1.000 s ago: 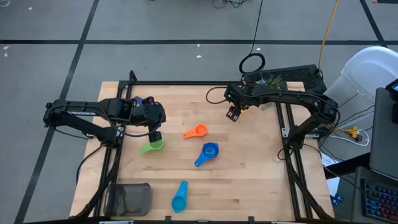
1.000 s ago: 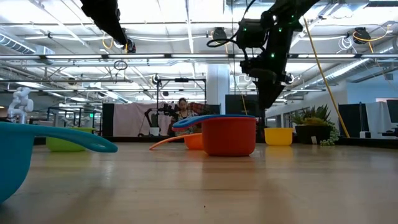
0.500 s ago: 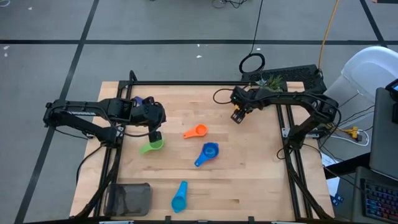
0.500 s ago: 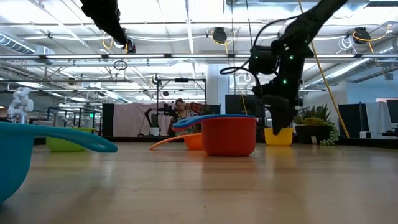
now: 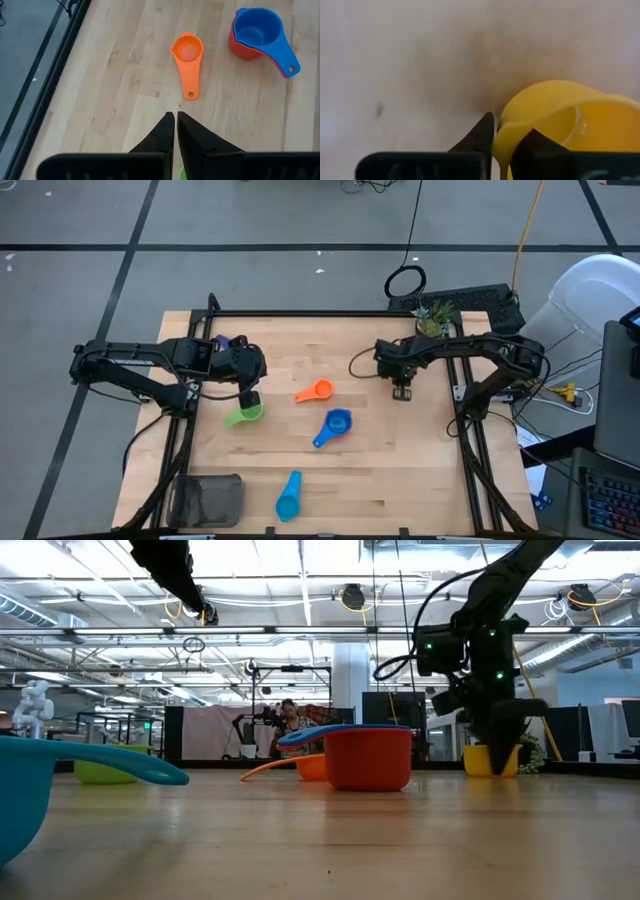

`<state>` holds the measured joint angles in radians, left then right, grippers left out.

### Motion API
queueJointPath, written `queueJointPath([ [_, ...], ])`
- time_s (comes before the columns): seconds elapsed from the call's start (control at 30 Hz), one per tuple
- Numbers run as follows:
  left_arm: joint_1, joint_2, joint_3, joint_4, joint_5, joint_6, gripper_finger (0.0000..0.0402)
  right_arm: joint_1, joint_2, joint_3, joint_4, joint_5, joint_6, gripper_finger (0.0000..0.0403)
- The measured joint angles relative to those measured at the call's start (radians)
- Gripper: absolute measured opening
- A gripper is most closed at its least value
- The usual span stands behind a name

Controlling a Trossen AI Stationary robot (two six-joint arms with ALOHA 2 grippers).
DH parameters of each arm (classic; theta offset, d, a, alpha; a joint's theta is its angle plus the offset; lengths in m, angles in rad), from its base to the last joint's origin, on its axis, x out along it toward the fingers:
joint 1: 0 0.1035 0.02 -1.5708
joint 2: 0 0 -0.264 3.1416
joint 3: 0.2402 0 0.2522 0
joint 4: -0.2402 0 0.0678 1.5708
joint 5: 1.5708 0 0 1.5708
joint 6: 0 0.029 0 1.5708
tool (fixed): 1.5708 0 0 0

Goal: Nest measuring cups in basket
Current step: Stack the yellow measuring cup on top of the blue measuring cup

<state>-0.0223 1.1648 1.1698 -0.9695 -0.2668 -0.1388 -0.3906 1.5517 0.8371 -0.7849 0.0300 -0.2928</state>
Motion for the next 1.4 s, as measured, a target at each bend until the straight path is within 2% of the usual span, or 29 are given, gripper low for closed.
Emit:
queueJointPath([
  [0.1,0.000,0.000,0.000,0.000,0.000,0.000,0.0026,0.054,-0.001,0.000,-0.046,0.007,-0.039,0.0010],
  [0.27,0.000,0.000,0.000,0.000,0.000,0.005,0.0026,0.174,-0.009,0.046,-0.035,0.012,-0.038,0.0007],
  [0.43,0.000,0.000,0.000,0.002,-0.002,0.015,0.0026,0.287,-0.010,0.191,0.049,0.015,0.023,0.0007],
  [0.63,0.000,0.000,0.000,0.003,-0.005,0.073,0.0026,0.402,-0.010,0.418,0.213,0.013,0.015,0.0007],
  [0.83,0.001,0.000,0.000,0.016,-0.015,0.128,0.0026,0.474,-0.011,0.583,0.467,-0.133,-0.046,0.0007],
  [1.07,0.005,0.000,0.000,0.186,0.000,0.236,0.0026,0.509,-0.011,0.622,0.579,-0.239,-0.074,0.0006],
  [1.17,0.019,0.000,0.000,0.296,0.049,0.251,0.0026,0.517,-0.011,0.622,0.577,-0.244,-0.070,0.0006],
  [1.33,0.049,0.000,0.000,0.440,0.238,0.276,0.0026,0.539,-0.010,0.622,0.605,-0.244,-0.083,0.0006],
  [1.4,0.060,0.000,0.000,0.475,0.282,0.277,0.0026,0.549,-0.010,0.622,0.612,-0.244,-0.085,0.0006],
])
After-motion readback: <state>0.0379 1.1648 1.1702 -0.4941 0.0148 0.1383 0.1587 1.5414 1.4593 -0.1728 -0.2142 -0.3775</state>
